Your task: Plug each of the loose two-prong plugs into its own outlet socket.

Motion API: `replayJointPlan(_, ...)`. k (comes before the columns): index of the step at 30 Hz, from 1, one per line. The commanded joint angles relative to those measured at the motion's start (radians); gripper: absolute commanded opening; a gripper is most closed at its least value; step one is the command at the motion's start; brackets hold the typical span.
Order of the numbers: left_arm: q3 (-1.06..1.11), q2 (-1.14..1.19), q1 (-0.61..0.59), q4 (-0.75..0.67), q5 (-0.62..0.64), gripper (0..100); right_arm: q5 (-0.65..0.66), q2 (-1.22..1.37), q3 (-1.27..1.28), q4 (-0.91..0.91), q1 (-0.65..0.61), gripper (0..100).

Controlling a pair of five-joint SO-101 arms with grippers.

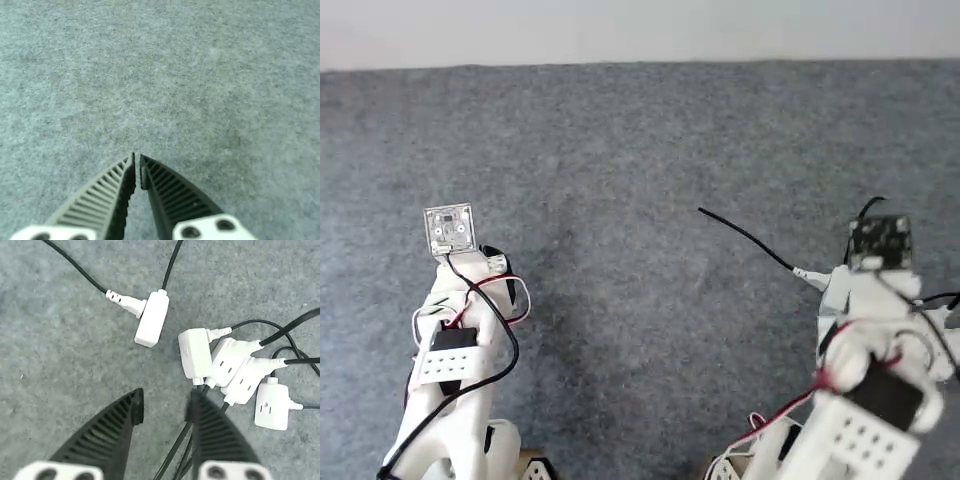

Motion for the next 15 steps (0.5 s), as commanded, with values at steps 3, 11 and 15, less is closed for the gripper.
replayJointPlan(3,0.054,-0.141,-0.032,-0.025,0.003,1,-0.002,-0.239,0.135,-0.102,0.002,3.7)
replayJointPlan(11,0.317,-0.733,-0.031,0.155,0.003,2,-0.009,-0.490,0.516,-0.242,-0.068,3.7)
replayJointPlan(15,0.317,-1.007,-0.034,0.502,-0.046,2,-0.009,-0.575,0.637,-0.234,-0.114,3.7)
